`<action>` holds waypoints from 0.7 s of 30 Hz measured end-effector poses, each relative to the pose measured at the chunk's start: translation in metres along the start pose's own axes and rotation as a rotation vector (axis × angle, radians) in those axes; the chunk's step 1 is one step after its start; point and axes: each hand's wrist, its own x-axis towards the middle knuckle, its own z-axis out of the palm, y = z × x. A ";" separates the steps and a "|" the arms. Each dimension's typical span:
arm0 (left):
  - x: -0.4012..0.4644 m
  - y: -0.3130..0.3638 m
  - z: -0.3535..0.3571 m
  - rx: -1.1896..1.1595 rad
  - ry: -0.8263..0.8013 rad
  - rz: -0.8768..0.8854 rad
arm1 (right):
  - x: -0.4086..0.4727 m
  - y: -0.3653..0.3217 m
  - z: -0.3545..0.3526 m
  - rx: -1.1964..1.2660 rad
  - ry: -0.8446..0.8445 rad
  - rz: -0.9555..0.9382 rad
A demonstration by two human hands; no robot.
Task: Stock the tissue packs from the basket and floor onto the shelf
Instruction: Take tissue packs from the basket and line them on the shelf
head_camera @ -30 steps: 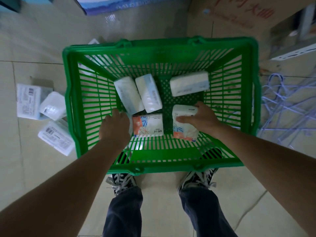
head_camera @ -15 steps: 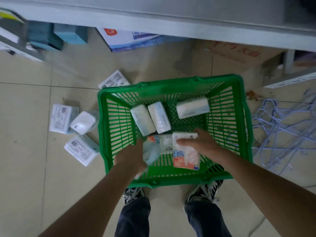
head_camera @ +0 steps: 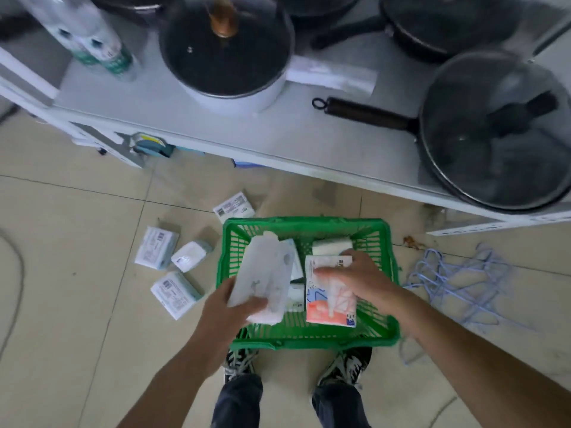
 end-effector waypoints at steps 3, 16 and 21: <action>-0.044 0.039 -0.007 -0.078 -0.013 0.070 | -0.040 -0.052 -0.011 -0.003 0.030 -0.055; -0.240 0.219 -0.053 -0.228 -0.083 0.320 | -0.242 -0.266 -0.026 0.084 0.104 -0.180; -0.309 0.280 -0.074 -0.203 -0.097 0.411 | -0.319 -0.333 -0.048 0.078 0.197 -0.245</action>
